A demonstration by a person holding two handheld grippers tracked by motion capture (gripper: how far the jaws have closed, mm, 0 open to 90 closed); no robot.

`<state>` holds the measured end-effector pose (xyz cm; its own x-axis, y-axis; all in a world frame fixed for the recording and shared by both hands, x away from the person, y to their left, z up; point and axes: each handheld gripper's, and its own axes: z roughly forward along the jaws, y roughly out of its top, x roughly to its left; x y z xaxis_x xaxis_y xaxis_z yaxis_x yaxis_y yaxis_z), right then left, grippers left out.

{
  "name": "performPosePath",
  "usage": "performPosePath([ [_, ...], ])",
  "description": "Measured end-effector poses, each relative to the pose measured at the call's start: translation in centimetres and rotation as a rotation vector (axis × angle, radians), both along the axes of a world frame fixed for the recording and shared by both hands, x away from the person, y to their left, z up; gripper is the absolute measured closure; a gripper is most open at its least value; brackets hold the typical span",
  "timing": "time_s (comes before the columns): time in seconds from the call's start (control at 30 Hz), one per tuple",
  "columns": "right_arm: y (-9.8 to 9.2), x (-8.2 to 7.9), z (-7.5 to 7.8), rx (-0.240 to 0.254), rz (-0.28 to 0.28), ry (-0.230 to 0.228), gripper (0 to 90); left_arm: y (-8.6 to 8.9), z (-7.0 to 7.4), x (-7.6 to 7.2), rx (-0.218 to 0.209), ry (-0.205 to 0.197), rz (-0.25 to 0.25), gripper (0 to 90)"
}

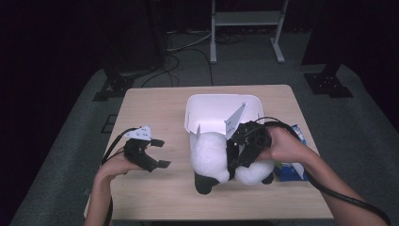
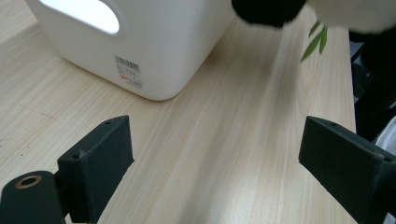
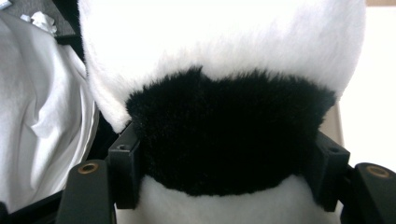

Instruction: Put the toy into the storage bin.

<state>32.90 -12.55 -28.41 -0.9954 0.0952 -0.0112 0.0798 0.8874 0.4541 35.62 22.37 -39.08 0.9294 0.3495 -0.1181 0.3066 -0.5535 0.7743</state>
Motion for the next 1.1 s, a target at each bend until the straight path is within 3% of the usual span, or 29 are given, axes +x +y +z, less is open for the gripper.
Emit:
performPosePath([
  [0.43,0.3,0.2,3.8,-0.031,-0.015,-0.043,30.0,0.3,-0.6,0.2,0.008,0.015,0.007,8.5],
  [0.8,0.3,1.4,6.8,-0.022,-0.016,-0.078,29.9,0.5,-0.7,0.2,0.018,0.018,0.007,8.5],
  [1.1,0.4,3.1,9.3,-0.021,-0.041,-0.114,29.8,0.5,-0.4,0.1,-0.006,0.016,0.004,8.5],
])
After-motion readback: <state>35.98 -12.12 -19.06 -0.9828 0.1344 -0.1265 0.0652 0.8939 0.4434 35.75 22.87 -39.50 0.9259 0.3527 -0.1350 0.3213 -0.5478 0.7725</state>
